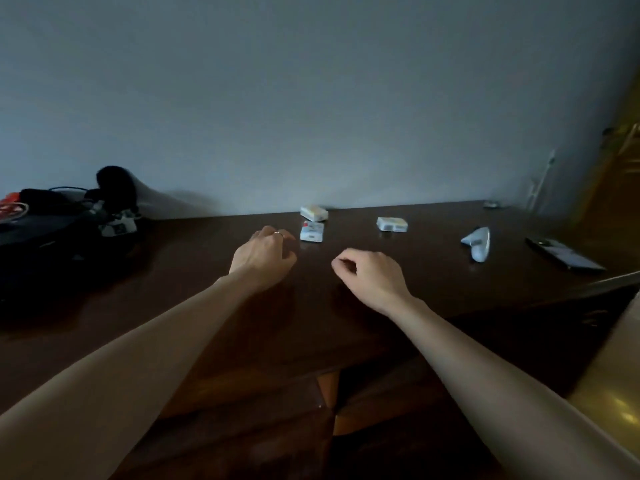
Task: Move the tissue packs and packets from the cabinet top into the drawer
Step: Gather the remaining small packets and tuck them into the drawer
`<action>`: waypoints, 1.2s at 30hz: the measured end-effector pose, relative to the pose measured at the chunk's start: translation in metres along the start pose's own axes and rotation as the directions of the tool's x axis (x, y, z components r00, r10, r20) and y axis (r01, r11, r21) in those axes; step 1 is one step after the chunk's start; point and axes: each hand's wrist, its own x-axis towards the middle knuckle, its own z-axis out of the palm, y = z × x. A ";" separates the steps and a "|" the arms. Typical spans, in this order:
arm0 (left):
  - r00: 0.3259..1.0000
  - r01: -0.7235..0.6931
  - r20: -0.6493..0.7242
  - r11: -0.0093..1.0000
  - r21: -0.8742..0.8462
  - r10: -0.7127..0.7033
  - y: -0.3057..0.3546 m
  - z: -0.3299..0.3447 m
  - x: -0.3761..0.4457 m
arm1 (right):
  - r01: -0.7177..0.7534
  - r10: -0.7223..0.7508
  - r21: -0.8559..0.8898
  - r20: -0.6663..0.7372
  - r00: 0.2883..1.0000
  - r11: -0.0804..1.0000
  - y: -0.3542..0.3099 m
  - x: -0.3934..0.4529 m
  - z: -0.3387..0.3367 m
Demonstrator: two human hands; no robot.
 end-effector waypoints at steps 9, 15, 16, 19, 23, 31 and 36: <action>0.991 -0.036 0.128 0.999 0.025 0.033 0.016 0.088 0.115 | -0.341 0.358 -0.259 0.022 0.933 0.904 0.103 0.141 0.038; 0.985 -0.172 0.021 0.973 0.155 0.170 -0.006 0.101 0.147 | -0.486 0.541 -0.322 0.107 0.834 0.812 0.132 0.192 0.056; 0.972 -0.229 0.007 0.950 0.212 0.233 -0.007 0.100 0.151 | -0.472 0.536 -0.363 0.096 0.839 0.804 0.130 0.197 0.059; 0.970 -0.243 0.076 0.947 0.210 0.232 -0.008 0.100 0.161 | -0.414 0.477 -0.424 0.047 0.878 0.805 0.111 0.213 0.067; 0.999 0.015 0.043 0.997 0.072 -0.018 -0.020 0.102 0.168 | -0.333 0.425 -0.442 0.126 0.896 0.833 0.081 0.233 0.080; 0.973 0.201 -0.059 0.950 -0.239 -0.221 -0.031 0.102 0.172 | -0.384 0.421 -0.244 0.122 0.899 0.891 0.068 0.265 0.093; 0.928 0.266 -0.080 0.800 -0.538 -0.363 -0.041 0.100 0.175 | -0.279 0.281 -0.042 0.205 0.938 0.960 0.045 0.287 0.112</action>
